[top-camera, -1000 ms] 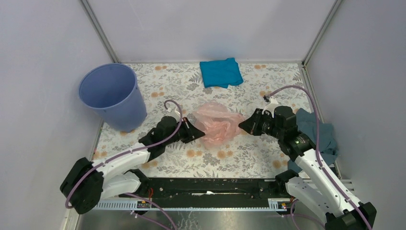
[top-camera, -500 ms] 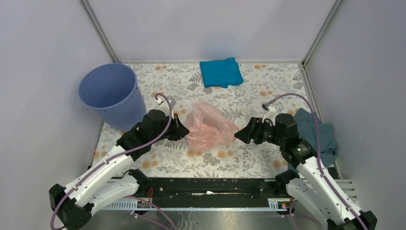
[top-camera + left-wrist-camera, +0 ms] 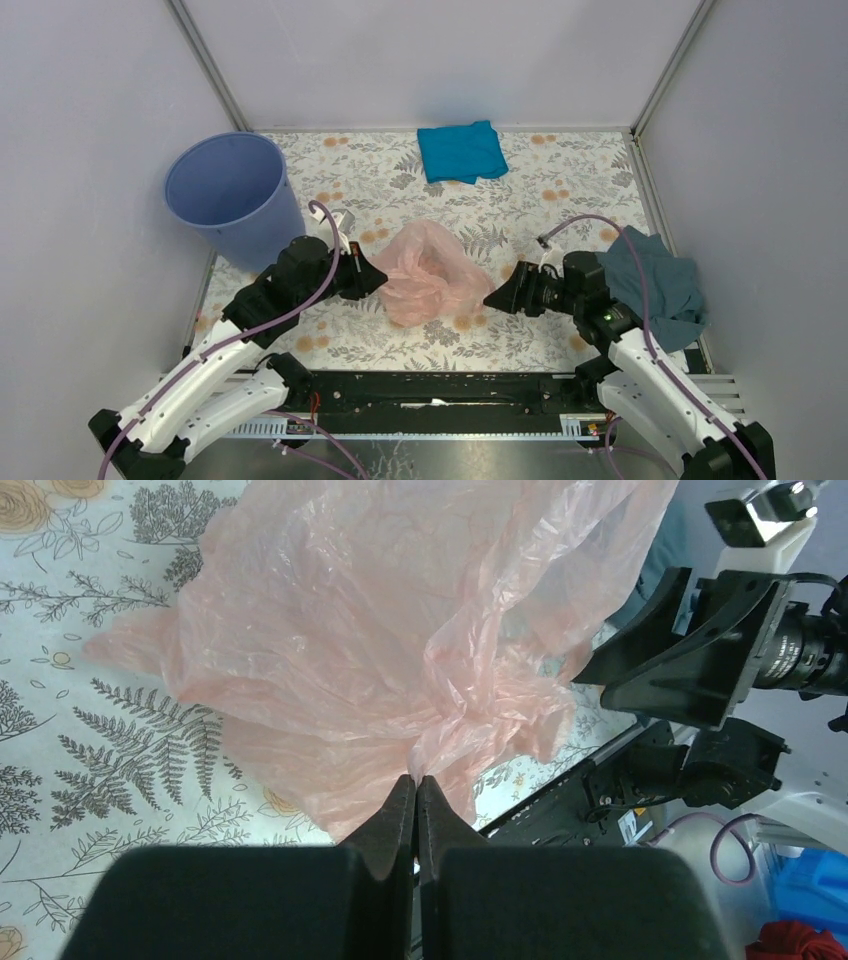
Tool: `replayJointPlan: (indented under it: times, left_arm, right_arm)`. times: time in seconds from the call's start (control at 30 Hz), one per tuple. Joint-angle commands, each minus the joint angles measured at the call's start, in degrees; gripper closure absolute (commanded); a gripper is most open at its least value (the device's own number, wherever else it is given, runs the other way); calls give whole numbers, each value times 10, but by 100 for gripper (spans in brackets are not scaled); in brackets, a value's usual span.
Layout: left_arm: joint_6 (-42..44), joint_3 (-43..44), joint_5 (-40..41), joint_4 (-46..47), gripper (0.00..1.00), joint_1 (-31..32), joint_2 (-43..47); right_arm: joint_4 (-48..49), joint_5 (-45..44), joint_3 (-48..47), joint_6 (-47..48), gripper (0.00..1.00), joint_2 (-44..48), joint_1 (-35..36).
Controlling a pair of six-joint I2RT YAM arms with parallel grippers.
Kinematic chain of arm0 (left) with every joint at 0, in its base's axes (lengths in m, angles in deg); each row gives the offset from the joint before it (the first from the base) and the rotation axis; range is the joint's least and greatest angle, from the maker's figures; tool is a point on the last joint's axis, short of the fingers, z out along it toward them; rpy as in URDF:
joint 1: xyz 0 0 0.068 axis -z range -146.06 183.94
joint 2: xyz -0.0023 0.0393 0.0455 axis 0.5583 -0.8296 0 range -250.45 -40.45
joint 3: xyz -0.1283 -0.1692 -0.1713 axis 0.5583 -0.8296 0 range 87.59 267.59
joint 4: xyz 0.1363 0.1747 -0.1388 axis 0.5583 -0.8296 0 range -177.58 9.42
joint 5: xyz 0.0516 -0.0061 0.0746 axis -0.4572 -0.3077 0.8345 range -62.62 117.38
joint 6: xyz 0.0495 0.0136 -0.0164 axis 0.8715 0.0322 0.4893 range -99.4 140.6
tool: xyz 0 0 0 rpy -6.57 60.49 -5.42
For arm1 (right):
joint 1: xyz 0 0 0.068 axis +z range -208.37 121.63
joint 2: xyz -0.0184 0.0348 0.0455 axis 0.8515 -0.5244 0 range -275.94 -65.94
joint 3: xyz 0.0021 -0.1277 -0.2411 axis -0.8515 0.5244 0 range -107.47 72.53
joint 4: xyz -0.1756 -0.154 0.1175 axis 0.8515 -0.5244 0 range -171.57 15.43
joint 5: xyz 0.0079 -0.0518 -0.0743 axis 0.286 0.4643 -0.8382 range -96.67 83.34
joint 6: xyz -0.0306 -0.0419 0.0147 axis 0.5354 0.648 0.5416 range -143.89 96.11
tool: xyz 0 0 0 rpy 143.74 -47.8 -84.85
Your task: Put the trash bags into the trash bin
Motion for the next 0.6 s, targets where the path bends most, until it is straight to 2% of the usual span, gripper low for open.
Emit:
replayJointPlan:
  times: [0.0,0.2,0.27,0.4,0.57]
  left_arm:
    - [-13,-8,-3,29,100,-2,-11]
    - [-25,-21,-1,31,100,-2,-19]
    - [-27,-21,3,27,100,-2,-18]
    - [-24,-6,6,16,100,-2,-19]
    - [-22,4,7,13,100,-2,-20]
  right_arm:
    - [77,81,47,-1,31,-23,4]
    - [155,70,69,-8,31,-63,5]
    - [153,39,59,-3,34,-77,5]
    - [178,49,46,-10,44,-99,5]
    - [237,68,78,-46,44,-116,11]
